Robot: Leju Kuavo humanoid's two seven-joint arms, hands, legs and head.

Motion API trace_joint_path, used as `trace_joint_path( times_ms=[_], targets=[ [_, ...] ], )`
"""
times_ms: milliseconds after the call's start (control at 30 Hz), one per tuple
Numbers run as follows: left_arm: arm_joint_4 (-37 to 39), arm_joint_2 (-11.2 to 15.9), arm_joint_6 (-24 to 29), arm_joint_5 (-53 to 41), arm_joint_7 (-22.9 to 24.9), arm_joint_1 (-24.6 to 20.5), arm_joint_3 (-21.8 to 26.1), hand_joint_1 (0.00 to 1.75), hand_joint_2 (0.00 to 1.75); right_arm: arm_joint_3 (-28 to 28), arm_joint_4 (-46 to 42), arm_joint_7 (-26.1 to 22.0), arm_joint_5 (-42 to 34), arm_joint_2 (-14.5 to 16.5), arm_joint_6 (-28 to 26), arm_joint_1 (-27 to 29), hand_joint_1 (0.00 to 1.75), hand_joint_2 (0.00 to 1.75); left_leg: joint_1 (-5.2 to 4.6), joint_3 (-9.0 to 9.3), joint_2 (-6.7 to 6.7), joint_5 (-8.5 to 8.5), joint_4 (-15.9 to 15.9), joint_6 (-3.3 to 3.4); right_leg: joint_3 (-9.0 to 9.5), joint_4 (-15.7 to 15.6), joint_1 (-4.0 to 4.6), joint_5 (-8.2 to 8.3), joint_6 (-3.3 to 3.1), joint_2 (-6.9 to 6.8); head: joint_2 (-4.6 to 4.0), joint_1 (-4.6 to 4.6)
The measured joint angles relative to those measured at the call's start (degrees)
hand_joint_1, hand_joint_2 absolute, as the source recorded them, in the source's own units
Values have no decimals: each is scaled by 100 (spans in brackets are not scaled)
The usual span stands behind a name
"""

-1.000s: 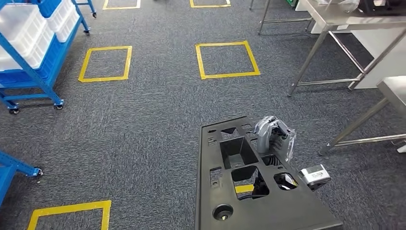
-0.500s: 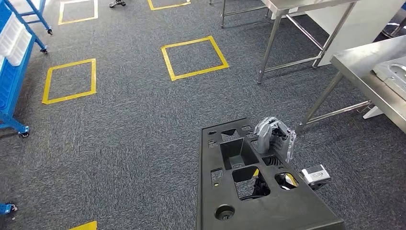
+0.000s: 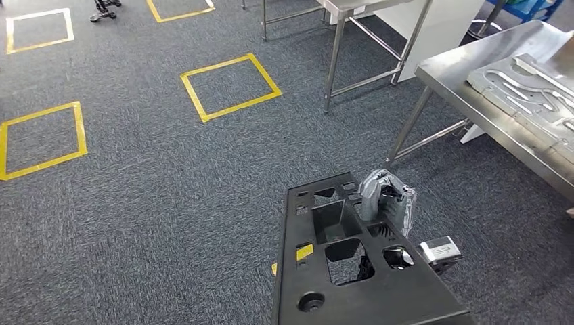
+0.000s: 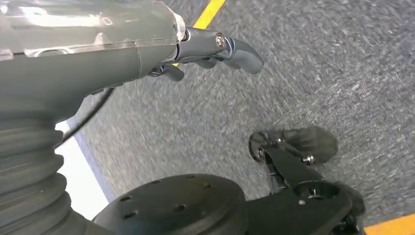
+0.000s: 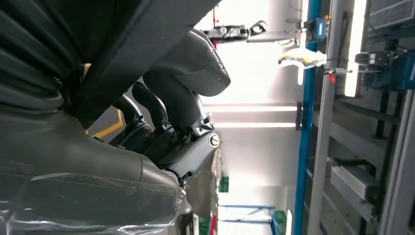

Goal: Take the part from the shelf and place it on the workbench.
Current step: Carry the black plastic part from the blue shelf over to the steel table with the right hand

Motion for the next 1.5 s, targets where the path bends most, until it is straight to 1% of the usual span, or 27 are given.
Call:
trace_joint_path(
  times_ms=[67,100,133,200,267,300,367,400,467,533,567,600,633,700,767,833,900,967,1033,1100,1133,1200,1267,1333,1400,1433,1500],
  targets=[
    [0,-8,19,-16,-25,23,-26,0,175,0,-22,64,37,-7,-6,32,164,175,-11,2,169,-13,0,17,-354,703,-21,-283,42,-127,0,7],
    [0,-8,32,-17,-46,29,-34,0,175,-1,-34,92,47,-10,-7,55,164,175,-13,7,252,-24,1,15,-436,861,-33,-293,58,-147,0,9],
    [-1,-9,43,-16,-65,31,-39,0,175,-2,-49,113,50,-14,-6,75,164,175,-13,18,332,-36,2,8,-403,800,-42,-196,68,-168,0,9],
    [-1,-11,51,-14,-84,31,-46,0,175,-4,-96,141,55,-18,9,97,164,175,-16,61,471,-72,5,-27,-25,92,-39,176,56,-324,0,10],
    [-1,-12,61,4,-82,30,-51,0,175,-4,-170,160,65,-19,47,96,164,175,-43,101,582,-116,12,-88,321,-560,16,378,-6,-524,0,7],
    [-1,-11,74,24,-73,30,-52,0,175,-5,-203,163,70,-19,66,93,164,175,-56,119,633,-136,12,-121,385,-695,43,390,-43,-565,0,5],
    [-2,-10,99,84,-52,18,-49,0,175,-9,-243,166,75,-22,92,88,164,175,-65,160,742,-165,1,-180,379,-719,63,378,-116,-450,0,1],
    [-2,-9,107,114,-45,8,-48,0,175,-13,-254,167,76,-24,100,85,164,175,-55,173,722,-197,24,-212,389,-736,52,383,-148,-386,0,3],
    [-2,-8,94,151,-39,-4,-44,0,175,-18,-271,169,81,-25,110,60,164,175,-32,60,490,-402,327,-256,418,-771,17,398,-221,-270,-1,-14],
    [-1,-8,54,154,-33,14,-41,0,175,-20,-276,169,87,-25,116,38,164,175,-20,-304,213,-759,1064,-273,426,-773,9,397,-268,-151,-1,-38],
    [0,-8,29,149,-30,19,-39,0,175,-20,-275,169,88,-25,117,39,164,175,-20,-497,161,-887,1431,-279,425,-767,13,394,-277,-82,-1,-44],
    [0,-8,13,142,-27,15,-38,0,175,-20,-274,169,88,-25,117,42,164,175,-21,-627,139,-920,1660,-282,426,-757,18,391,-280,-8,0,-44],
    [0,-8,0,136,-22,8,-37,0,175,-20,-272,169,88,-25,115,44,164,175,-21,-655,129,-831,1671,-278,427,-743,20,387,-279,71,-1,-44],
    [-1,-8,-31,126,-7,1,-38,0,175,-17,-269,168,82,-25,99,43,164,175,-15,-422,45,-395,1069,-249,431,-709,18,373,-262,238,-1,-44],
    [-1,-8,-53,140,1,26,-37,0,175,-9,-266,161,53,-25,71,34,164,175,1,-146,-190,-114,383,-208,401,-669,20,368,-217,393,0,-43],
    [0,-8,-50,180,5,39,-34,0,175,-3,-262,155,10,-25,61,27,164,175,-4,-63,-307,-102,162,-173,349,-656,4,391,-149,510,0,-40],
    [0,-15,-36,218,4,26,-29,0,175,-2,-259,152,-30,-25,67,26,164,175,-7,-46,-207,-71,120,-119,319,-666,-17,414,-75,575,0,-39],
    [0,-26,-20,230,-6,23,-27,0,175,-3,-256,144,-60,-27,69,8,164,175,7,-19,-74,-36,61,-44,234,-493,0,301,-22,325,0,-13],
    [0,-25,-12,225,-24,44,-26,0,175,-4,-250,129,-72,-30,65,-12,164,175,2,-4,79,-28,30,8,-57,111,2,-21,11,-37,-1,17],
    [0,-13,-12,212,-33,62,-26,0,175,-4,-244,104,-75,-33,56,0,164,175,-6,-2,242,-40,30,20,-396,784,-24,-276,40,-147,-1,20],
    [0,-6,-13,205,-33,65,-26,0,175,-4,-243,90,-76,-35,52,13,164,175,-7,4,322,-49,31,15,-452,897,-37,-264,51,-164,-1,20],
    [0,2,-14,195,-33,63,-27,0,175,-5,-243,69,-76,-36,49,23,164,175,-7,36,469,-77,32,-12,-209,450,-52,47,54,-253,-1,21],
    [0,8,-14,191,-35,62,-27,0,175,-6,-245,55,-72,-34,44,12,164,175,-28,83,589,-121,40,-65,209,-332,-21,332,15,-534,0,21],
    [0,18,-14,188,-45,61,-27,0,175,-6,-254,47,-67,-33,32,-2,164,175,-60,121,698,-158,41,-128,375,-675,36,380,-52,-671,0,15],
    [-1,25,-14,188,-59,51,-27,0,175,-7,-267,44,-65,-33,24,-4,164,175,-65,162,813,-189,24,-195,374,-695,48,381,-125,-521,-1,11],
    [-1,29,-13,187,-64,43,-27,0,175,-7,-275,42,-65,-32,22,-4,164,175,-55,176,767,-229,50,-231,389,-716,35,387,-161,-447,-1,11],
    [-1,36,-8,187,-73,32,-27,0,175,-6,-289,32,-72,-27,26,-14,164,175,-30,51,481,-455,388,-279,423,-757,-4,404,-233,-308,-1,-3]
  ],
)
